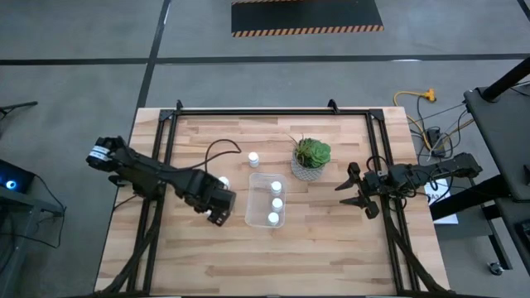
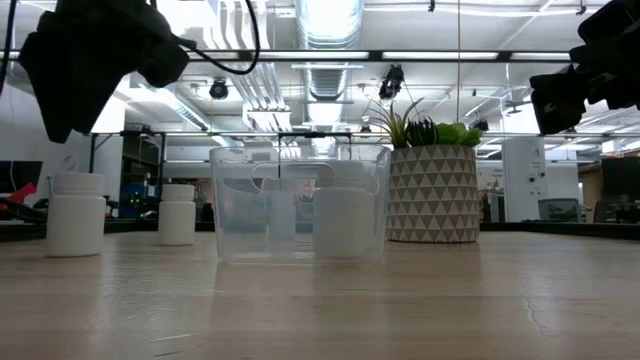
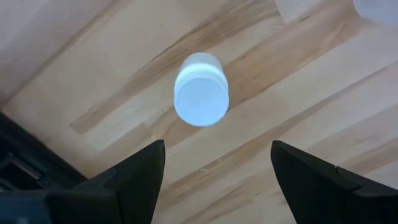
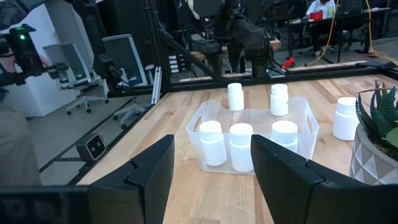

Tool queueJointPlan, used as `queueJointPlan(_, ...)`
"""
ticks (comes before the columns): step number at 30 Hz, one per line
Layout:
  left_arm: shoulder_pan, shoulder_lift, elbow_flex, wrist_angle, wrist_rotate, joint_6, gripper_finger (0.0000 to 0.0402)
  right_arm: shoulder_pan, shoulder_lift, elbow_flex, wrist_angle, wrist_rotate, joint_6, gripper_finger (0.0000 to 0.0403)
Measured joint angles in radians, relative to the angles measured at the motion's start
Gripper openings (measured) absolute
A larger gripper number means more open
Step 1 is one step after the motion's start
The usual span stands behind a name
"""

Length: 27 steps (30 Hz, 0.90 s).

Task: Pick and place pill bottles into a basket
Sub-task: Put the white medicine bottle into the transparent bin

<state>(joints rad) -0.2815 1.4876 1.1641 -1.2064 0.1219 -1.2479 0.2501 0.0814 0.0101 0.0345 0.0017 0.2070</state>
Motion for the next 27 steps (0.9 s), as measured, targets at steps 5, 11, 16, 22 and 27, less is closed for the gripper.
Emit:
queueJointPlan(5,0.024,0.000,-0.011,0.015,0.000,0.040,0.0274,0.000,0.000,0.000,0.000,0.000,0.000,0.0201)
queueJointPlan(11,0.051,0.000,-0.018,0.027,0.000,0.085,0.0274,0.000,0.000,0.000,0.000,0.000,0.001,0.0201)
queueJointPlan(16,0.064,0.000,-0.069,0.037,0.031,0.109,0.0274,0.000,0.000,0.000,0.000,0.000,0.001,0.0201)
queueJointPlan(22,0.064,0.000,-0.137,0.135,0.079,0.106,0.0274,0.000,0.000,0.000,0.000,0.000,0.000,0.0201)
queueJointPlan(27,0.064,0.000,-0.140,0.149,0.070,0.105,0.0274,0.000,0.000,0.000,0.000,0.000,0.001,0.0201)
